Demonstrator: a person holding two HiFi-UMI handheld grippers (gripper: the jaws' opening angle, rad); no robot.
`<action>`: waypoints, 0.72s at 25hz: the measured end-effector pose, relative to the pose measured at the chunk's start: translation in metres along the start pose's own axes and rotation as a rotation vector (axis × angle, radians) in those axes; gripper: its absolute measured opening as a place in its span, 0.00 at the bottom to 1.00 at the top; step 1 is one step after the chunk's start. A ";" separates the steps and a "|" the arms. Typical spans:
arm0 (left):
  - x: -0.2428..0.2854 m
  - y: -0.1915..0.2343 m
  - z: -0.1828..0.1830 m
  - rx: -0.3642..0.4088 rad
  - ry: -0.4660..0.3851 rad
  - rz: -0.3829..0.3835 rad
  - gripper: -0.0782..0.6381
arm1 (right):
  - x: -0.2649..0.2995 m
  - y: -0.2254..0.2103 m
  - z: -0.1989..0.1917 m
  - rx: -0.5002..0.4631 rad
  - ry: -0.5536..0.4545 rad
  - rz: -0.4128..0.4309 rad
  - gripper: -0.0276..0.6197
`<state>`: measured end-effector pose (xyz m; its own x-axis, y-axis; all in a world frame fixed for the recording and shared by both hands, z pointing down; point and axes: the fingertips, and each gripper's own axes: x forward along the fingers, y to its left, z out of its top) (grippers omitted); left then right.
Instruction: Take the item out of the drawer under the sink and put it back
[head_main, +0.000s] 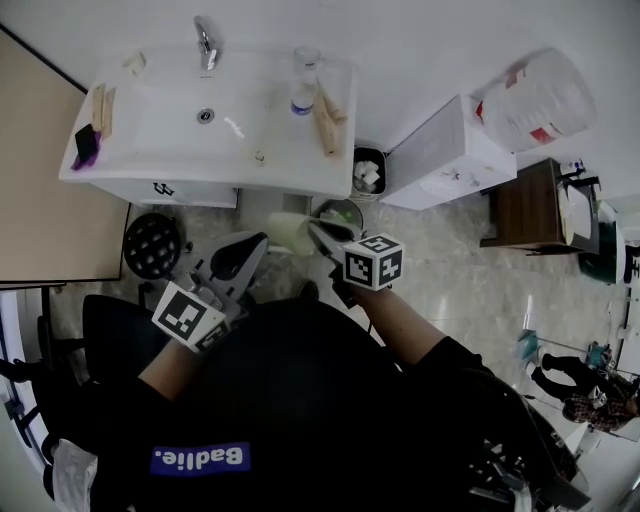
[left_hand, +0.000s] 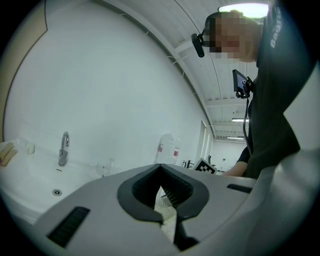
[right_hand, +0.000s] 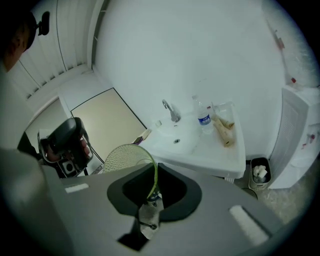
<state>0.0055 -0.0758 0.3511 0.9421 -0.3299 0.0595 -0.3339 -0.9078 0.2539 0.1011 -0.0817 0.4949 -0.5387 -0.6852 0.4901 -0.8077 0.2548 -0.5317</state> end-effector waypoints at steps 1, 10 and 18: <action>0.001 -0.001 0.001 0.010 -0.003 -0.001 0.10 | -0.005 0.004 0.004 -0.002 -0.015 0.005 0.08; 0.009 -0.011 -0.004 -0.018 0.028 -0.028 0.10 | -0.043 0.029 0.037 -0.037 -0.139 0.025 0.08; 0.012 -0.017 -0.006 -0.019 0.036 -0.036 0.10 | -0.061 0.045 0.048 -0.032 -0.200 0.062 0.08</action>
<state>0.0223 -0.0629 0.3530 0.9541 -0.2872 0.0849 -0.2995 -0.9136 0.2749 0.1086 -0.0613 0.4080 -0.5322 -0.7883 0.3087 -0.7834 0.3204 -0.5325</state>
